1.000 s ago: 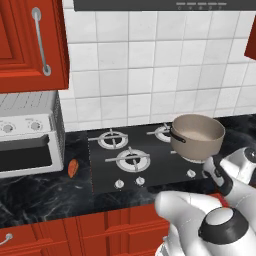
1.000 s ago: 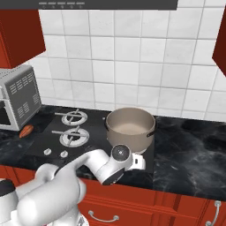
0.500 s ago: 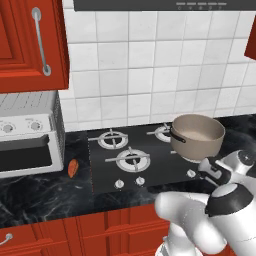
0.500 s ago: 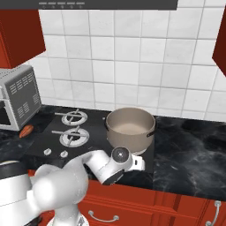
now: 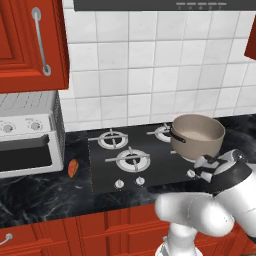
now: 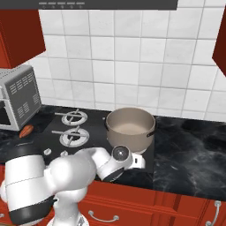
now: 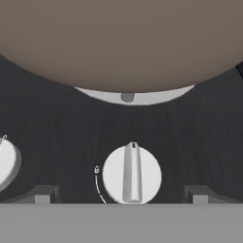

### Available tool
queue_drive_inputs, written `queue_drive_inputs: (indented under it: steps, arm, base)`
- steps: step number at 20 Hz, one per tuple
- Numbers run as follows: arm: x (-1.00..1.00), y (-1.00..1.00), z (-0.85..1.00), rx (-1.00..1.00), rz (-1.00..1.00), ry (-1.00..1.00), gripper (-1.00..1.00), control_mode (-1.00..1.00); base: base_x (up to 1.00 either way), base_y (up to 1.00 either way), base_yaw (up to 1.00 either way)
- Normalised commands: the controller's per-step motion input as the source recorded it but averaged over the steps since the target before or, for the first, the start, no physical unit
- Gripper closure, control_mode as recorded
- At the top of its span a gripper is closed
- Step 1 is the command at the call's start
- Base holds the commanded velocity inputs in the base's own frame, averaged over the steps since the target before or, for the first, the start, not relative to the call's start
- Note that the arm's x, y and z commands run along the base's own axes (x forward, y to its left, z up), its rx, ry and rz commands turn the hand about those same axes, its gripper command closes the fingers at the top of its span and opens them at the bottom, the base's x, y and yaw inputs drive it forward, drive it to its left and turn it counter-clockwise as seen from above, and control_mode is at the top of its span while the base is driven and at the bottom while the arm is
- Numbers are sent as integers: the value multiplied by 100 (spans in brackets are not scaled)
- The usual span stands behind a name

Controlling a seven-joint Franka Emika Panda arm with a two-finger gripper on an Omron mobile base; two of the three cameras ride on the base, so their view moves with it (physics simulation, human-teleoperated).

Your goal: Turn on the burner for the pot on the stove. Wait thirty seconds for the pot to heat up. Then add the sweet potato to the pot.

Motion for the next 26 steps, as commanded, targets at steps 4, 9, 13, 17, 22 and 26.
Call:
queue_drive_inputs:
  steps: [4, 9, 13, 17, 22, 26]
  arm:
    - [23, -1, -12, 0, 0, 0, -100, -100]
    - [10, -14, -37, 3, 0, 13, 100, -100]
    - [6, -8, -48, 2, 0, 14, 100, -100]
    - [-17, -1, -65, 1, 0, 14, 100, -100]
    - [-38, 25, -77, 0, 0, 5, 100, -100]
    - [-79, 39, -84, 0, 0, 0, 100, -100]
  base:
    - [0, 0, 0]
    - [0, 0, 0]
    - [0, 0, 0]
    - [0, 0, 0]
    - [0, 0, 0]
    - [0, 0, 0]
